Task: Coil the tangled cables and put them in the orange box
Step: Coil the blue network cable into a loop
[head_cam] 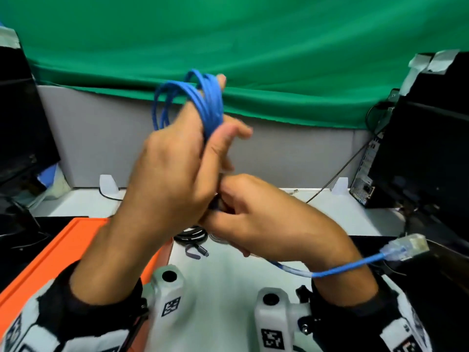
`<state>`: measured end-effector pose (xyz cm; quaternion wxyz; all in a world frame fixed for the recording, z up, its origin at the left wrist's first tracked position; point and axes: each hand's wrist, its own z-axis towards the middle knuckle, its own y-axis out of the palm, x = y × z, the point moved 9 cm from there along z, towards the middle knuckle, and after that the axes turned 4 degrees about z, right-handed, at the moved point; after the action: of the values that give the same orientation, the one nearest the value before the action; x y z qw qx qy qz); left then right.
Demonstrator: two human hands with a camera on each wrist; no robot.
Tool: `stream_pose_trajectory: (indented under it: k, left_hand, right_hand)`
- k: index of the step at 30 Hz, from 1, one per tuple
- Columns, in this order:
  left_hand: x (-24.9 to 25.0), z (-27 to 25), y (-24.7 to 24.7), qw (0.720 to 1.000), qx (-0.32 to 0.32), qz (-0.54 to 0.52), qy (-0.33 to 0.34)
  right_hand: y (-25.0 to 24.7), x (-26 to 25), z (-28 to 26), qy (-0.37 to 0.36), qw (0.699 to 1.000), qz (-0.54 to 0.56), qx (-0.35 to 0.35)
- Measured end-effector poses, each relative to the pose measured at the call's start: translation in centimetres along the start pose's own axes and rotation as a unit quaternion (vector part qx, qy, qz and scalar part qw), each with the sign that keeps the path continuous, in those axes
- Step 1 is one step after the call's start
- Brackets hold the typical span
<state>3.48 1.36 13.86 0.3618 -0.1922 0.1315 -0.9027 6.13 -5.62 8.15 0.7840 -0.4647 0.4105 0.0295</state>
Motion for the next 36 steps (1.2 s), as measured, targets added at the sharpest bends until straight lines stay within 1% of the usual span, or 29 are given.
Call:
stream_pose_trajectory:
  k: [1, 2, 3, 4, 5, 6, 7, 8, 9, 10, 12, 14, 15, 16, 17, 19, 21, 22, 23, 25, 26, 28, 31, 32, 33, 35, 36]
  left_hand:
    - [0.1, -0.1, 0.5, 0.994, -0.039, 0.099, 0.02]
    - [-0.3, -0.2, 1.0, 0.983, -0.084, 0.158, 0.028]
    - [-1.0, -0.3, 1.6, 0.977, -0.133, 0.163, 0.022]
    - [-1.8, -0.6, 2.3, 0.974, -0.191, 0.119, 0.001]
    - [-2.5, -1.2, 2.9, 0.967, -0.252, 0.026, -0.038]
    - [-2.8, -2.0, 3.6, 0.94, -0.314, -0.099, -0.088]
    - [-2.4, -2.9, 3.9, 0.897, -0.363, -0.217, -0.129]
    - [-1.9, -3.5, 3.9, 0.857, -0.39, -0.299, -0.153]
    - [-1.3, -3.8, 3.7, 0.834, -0.404, -0.342, -0.156]
    - [-1.0, -3.8, 3.6, 0.827, -0.404, -0.362, -0.151]
    - [-1.0, -3.0, 3.4, 0.835, -0.36, -0.383, -0.159]
    - [-2.0, -2.4, 3.5, 0.838, -0.303, -0.411, -0.195]
    - [-2.6, -2.0, 3.6, 0.832, -0.272, -0.429, -0.222]
    - [-3.1, -1.7, 3.7, 0.82, -0.238, -0.455, -0.253]
    - [-3.7, -1.6, 3.9, 0.801, -0.206, -0.487, -0.283]
    - [-4.1, -1.4, 4.7, 0.743, -0.158, -0.559, -0.332]
    - [-3.8, -1.5, 5.9, 0.684, -0.137, -0.62, -0.359]
    - [-3.6, -1.6, 6.3, 0.664, -0.127, -0.64, -0.365]
    - [-3.5, -1.7, 6.6, 0.649, -0.116, -0.656, -0.367]
    - [-3.4, -1.7, 6.9, 0.629, -0.09, -0.682, -0.362]
    - [-3.4, -1.6, 6.8, 0.624, -0.079, -0.69, -0.358]
    - [-3.5, -1.4, 6.5, 0.625, -0.07, -0.694, -0.35]
    - [-3.3, -1.3, 6.2, 0.637, -0.089, -0.687, -0.338]
    - [-3.2, -1.2, 6.2, 0.637, -0.1, -0.689, -0.332]
    - [-3.1, -1.2, 6.1, 0.632, -0.112, -0.695, -0.325]
    - [-3.0, -1.1, 5.9, 0.623, -0.131, -0.706, -0.309]
    - [-3.0, -1.0, 5.8, 0.627, -0.133, -0.703, -0.308]
  right_hand:
    - [-0.3, 0.1, -0.5, 0.007, 1.0, 0.006, -0.015]
    - [-0.7, 0.3, -1.2, 0.015, 0.999, 0.023, -0.031]
    - [-1.3, 0.6, -1.9, 0.022, 0.998, 0.047, -0.043]
    - [-2.1, 0.9, -2.6, 0.028, 0.995, 0.078, -0.049]
    - [-2.8, 1.2, -3.3, 0.03, 0.992, 0.112, -0.052]
    - [-3.5, 1.3, -3.9, 0.027, 0.988, 0.145, -0.055]
    - [-4.0, 1.3, -4.3, 0.02, 0.983, 0.173, -0.057]
    - [-4.3, 1.3, -4.5, 0.009, 0.979, 0.198, -0.056]
    - [-4.6, 1.3, -4.6, -0.001, 0.974, 0.22, -0.051]
    - [-4.7, 1.3, -4.5, -0.012, 0.971, 0.237, -0.043]
    - [-4.9, 1.2, -4.1, -0.033, 0.967, 0.252, -0.026]
    - [-5.3, 1.2, -3.4, -0.044, 0.97, 0.239, 0.012]
    - [-5.7, 1.4, -3.0, -0.042, 0.973, 0.222, 0.042]
    - [-6.1, 1.6, -2.6, -0.036, 0.976, 0.2, 0.08]
    - [-6.5, 2.0, -2.2, -0.029, 0.976, 0.177, 0.123]
    - [-7.0, 2.7, -1.6, -0.015, 0.968, 0.138, 0.211]
    - [-6.8, 3.0, -1.2, -0.005, 0.951, 0.119, 0.287]
    - [-6.5, 3.0, -1.1, -0.001, 0.942, 0.115, 0.316]
    - [-6.3, 3.1, -0.9, 0.003, 0.934, 0.11, 0.339]
    - [-5.7, 3.0, -0.6, 0.012, 0.925, 0.12, 0.36]
    - [-5.3, 2.8, -0.5, 0.018, 0.925, 0.13, 0.356]
    - [-4.7, 2.4, -0.3, 0.023, 0.931, 0.123, 0.342]
    - [-4.3, 1.5, -0.7, 0.025, 0.936, 0.082, 0.341]
    - [-4.3, 1.3, -0.6, 0.021, 0.937, 0.076, 0.341]
    - [-4.3, 1.1, -0.5, 0.011, 0.937, 0.081, 0.34]
    - [-4.4, 1.1, -0.2, -0.017, 0.932, 0.13, 0.339]
    - [-4.5, 1.2, -0.1, -0.026, 0.927, 0.157, 0.34]
